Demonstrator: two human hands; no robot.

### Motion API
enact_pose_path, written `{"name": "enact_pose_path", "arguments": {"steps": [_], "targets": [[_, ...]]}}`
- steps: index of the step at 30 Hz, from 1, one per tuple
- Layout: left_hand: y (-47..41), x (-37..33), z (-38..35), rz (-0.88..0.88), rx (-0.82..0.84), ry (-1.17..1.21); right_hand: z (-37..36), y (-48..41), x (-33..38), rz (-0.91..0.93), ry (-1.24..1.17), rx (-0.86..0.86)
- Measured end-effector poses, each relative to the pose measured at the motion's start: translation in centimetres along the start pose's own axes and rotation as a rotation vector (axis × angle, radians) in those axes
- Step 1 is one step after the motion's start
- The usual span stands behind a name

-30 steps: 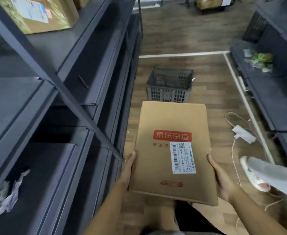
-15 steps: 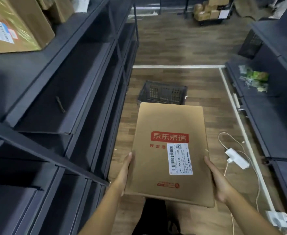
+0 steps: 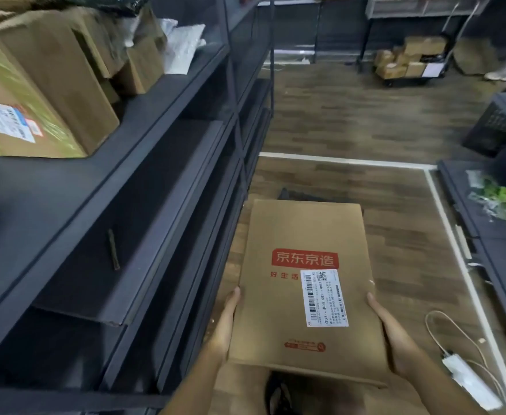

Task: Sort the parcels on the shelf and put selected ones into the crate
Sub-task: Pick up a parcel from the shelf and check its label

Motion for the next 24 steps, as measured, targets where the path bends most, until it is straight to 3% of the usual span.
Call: {"name": "enact_pose_path", "arguments": {"steps": [3,6,9,14,18,24], "targets": [[-0.4,-2.5,-1.6,0.006,0.061,0.064,-1.7,-2.1,2.2,-0.013,-0.005,0.028],[-0.7,-5.5,-1.5,-0.112,0.033,0.042,-3.4,-4.6,4.6,0.007,0.017,0.051],[-0.9,-7.4,0.0,-0.182,-0.081,0.07,-6.6,-6.7,6.9,-0.032,0.103,0.119],[0.6,-8.5,0.9,-0.236,-0.187,0.299,-12.9,-10.7,10.6,-0.03,0.339,0.306],[2.9,-7.9,0.9,-0.299,-0.374,0.49,-17.7,-12.9,12.4,-0.091,0.522,0.472],[5.5,-5.7,-0.8,-0.368,-0.542,0.708,-21.4,-15.1,12.6,-0.176,0.812,0.554]]}}
Point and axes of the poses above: each hand's wrist, its own y-axis away from the middle knuckle, its own z-axis out of the back of the hand, x = y × z, the point moved 9 cm from there along -y, towards the middle knuckle, and after that the axes turned 3 degrees about -x, right-handed, at the moved point
